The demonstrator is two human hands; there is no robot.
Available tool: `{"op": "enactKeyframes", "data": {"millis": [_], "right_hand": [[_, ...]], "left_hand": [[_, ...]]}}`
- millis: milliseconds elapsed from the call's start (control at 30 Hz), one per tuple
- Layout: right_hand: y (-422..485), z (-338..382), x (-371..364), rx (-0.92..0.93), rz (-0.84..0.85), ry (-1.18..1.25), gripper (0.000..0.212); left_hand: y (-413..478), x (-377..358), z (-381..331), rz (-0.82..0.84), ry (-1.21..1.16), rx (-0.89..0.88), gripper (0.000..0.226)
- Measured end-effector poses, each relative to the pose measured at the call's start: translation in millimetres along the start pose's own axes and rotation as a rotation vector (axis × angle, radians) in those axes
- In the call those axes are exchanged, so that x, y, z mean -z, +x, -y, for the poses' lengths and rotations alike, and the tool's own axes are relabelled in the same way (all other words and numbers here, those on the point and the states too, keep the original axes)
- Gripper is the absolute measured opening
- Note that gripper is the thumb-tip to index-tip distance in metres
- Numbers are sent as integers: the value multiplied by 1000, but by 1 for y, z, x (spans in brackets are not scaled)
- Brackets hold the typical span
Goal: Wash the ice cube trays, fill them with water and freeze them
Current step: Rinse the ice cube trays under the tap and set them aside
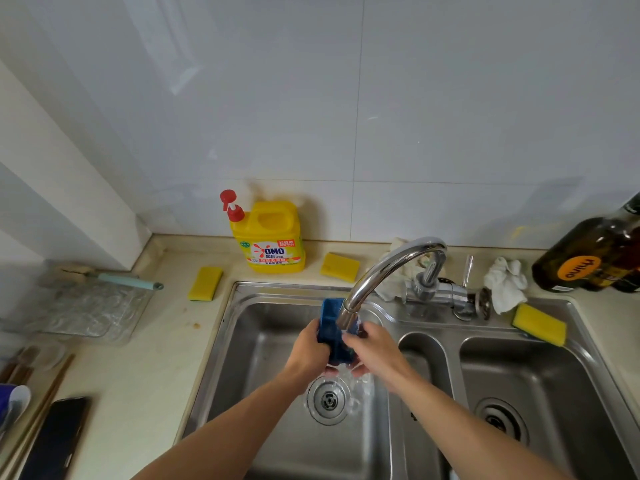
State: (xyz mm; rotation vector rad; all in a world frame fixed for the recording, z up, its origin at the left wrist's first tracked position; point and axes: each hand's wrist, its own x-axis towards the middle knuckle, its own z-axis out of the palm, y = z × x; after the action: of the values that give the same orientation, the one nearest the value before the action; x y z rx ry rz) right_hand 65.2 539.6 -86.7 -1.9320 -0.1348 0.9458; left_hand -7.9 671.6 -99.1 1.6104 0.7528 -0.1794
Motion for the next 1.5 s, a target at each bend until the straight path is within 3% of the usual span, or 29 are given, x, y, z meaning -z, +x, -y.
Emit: {"op": "enactKeyframes", "data": {"millis": [133,400,567,800,1033,1267,1400,1500], "right_hand": [[2,-1,4,-40,-6,115,29],[1,5,0,94,-111,8,23],[1,4,-2,69,-182,22,23],[3,3,3,-76,-12,179,22],[5,2,8,-109,-28,113,8],[3,-2,6,-106,-21,74,13],[3,-1,4,-73,-53,63,12],[0,3,0,-8,-49,1,24]], "left_hand": [[0,7,-2,59,5,-34,38],[-1,9,-6,187,121,-90,38],[2,5,-3,55,25,-24,27],[13,16,2,-154,71,42,21],[16,22,-5,-138,-35,11,34],[15,21,-2,-117,-351,93,29],[10,16,4,-78,-339,87,48],[11,10,7,-119,-324,118,41]]}}
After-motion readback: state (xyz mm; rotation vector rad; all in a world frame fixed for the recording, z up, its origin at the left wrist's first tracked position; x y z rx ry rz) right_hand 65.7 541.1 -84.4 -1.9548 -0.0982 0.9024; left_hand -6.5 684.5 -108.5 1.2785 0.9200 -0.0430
